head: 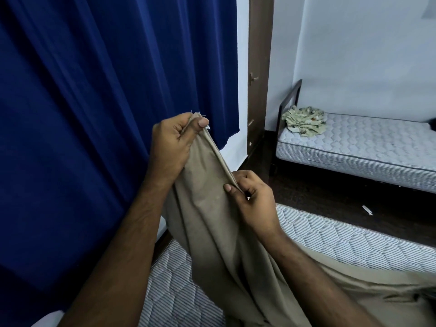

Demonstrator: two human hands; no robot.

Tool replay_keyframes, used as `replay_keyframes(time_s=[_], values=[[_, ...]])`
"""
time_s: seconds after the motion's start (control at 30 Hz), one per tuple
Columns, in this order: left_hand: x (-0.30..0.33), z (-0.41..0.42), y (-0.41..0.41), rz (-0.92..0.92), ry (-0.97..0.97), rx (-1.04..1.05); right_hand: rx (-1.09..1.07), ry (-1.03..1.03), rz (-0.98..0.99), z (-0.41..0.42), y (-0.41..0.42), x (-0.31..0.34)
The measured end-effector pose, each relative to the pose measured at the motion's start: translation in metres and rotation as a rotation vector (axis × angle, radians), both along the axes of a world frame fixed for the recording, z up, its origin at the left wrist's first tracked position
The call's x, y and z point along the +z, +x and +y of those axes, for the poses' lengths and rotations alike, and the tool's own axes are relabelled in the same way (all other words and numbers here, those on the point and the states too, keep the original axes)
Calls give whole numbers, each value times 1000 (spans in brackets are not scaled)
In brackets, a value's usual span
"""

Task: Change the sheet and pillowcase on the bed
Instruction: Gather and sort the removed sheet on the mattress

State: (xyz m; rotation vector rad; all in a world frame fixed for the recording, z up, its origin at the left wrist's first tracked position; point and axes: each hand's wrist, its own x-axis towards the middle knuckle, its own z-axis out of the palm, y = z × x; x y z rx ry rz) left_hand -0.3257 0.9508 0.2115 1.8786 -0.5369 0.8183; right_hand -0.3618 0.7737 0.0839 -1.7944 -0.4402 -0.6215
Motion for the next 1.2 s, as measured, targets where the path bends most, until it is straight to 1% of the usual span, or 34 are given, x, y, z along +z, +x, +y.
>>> replay_keyframes(time_s=[0.1,0.17,0.27,0.33,0.4,0.47,0.5,0.57,0.63,0.73,0.8,0.9,1.03,1.2], values=[[3,-4,-3,-8,-3,-28,-1,31,6,1,-1,-2],[4,-5,-7,-16,-18,-67,67,21,21,0,-2,-2],[5,-4,-8,4,-30,-103,203,-100,119,-1,0,-3],[4,-3,-10,20,-31,-119,240,-138,218,0,5,-7],[4,-2,-12,24,-39,-116,287,-66,335,0,9,-11],[4,-1,-14,18,-45,-113,387,64,467,-3,12,-16],[5,1,-15,17,-45,-113,436,96,516,-5,14,-17],[5,5,-16,20,-42,-114,474,79,549,-7,18,-18],[5,9,-16,20,-54,-103,410,33,510,-9,24,-18],[3,10,-18,2,-87,-64,188,-97,340,-11,35,-21],[3,9,-19,-15,-111,-37,95,-163,295,-12,37,-21],[5,9,-20,-40,-142,-5,14,-142,266,-12,36,-25],[8,10,-17,-70,-131,1,-29,-97,217,-18,30,-25],[8,10,-15,-89,-131,16,-236,-172,143,-25,20,-30]])
